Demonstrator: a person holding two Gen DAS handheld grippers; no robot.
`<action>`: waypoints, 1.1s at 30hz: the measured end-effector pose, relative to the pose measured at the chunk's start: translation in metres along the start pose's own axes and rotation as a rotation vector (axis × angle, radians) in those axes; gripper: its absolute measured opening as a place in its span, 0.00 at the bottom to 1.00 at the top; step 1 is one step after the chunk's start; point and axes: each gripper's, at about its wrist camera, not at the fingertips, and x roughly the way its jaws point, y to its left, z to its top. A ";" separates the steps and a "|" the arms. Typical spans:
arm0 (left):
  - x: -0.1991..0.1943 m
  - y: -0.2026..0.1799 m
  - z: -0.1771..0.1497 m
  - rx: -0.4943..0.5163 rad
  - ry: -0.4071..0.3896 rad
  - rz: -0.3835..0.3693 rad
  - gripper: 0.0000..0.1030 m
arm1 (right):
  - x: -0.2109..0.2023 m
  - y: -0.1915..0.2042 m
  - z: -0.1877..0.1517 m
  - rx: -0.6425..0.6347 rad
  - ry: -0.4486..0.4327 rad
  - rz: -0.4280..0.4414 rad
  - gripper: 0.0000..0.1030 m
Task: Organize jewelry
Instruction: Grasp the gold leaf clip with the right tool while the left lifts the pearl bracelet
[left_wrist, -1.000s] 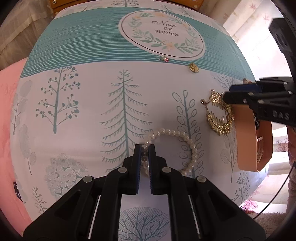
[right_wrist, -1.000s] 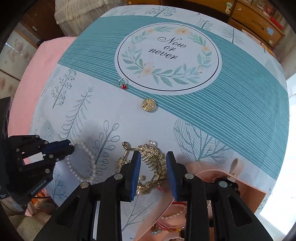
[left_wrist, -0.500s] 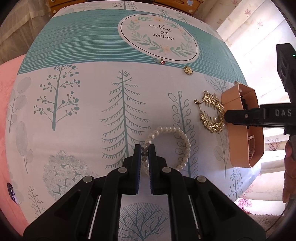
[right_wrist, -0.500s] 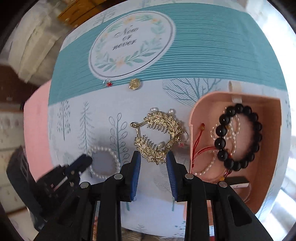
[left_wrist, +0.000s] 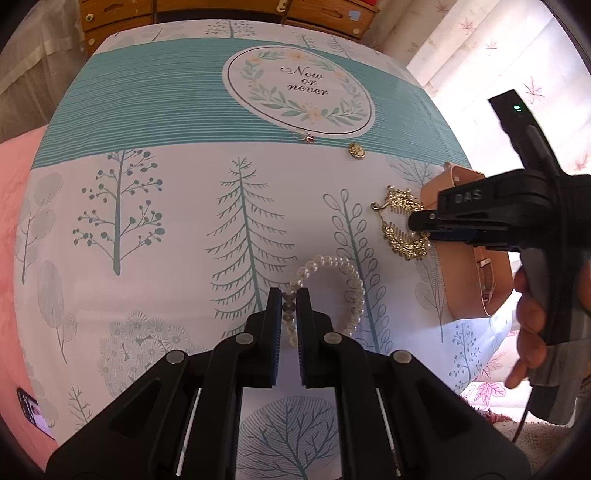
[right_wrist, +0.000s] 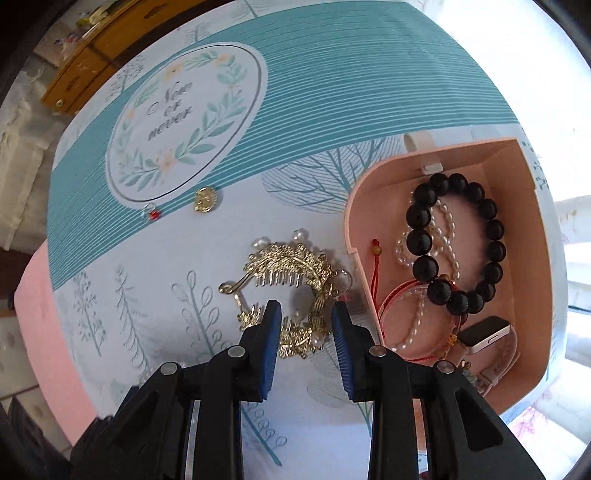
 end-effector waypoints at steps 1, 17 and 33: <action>-0.001 0.000 0.000 0.008 -0.002 -0.004 0.05 | 0.002 -0.002 0.001 0.015 -0.002 -0.010 0.26; -0.026 -0.006 0.003 0.041 -0.050 -0.025 0.05 | -0.002 0.011 -0.022 -0.053 -0.076 0.112 0.09; -0.093 -0.116 0.031 0.199 -0.173 0.000 0.05 | -0.134 -0.101 -0.071 -0.130 -0.392 0.346 0.09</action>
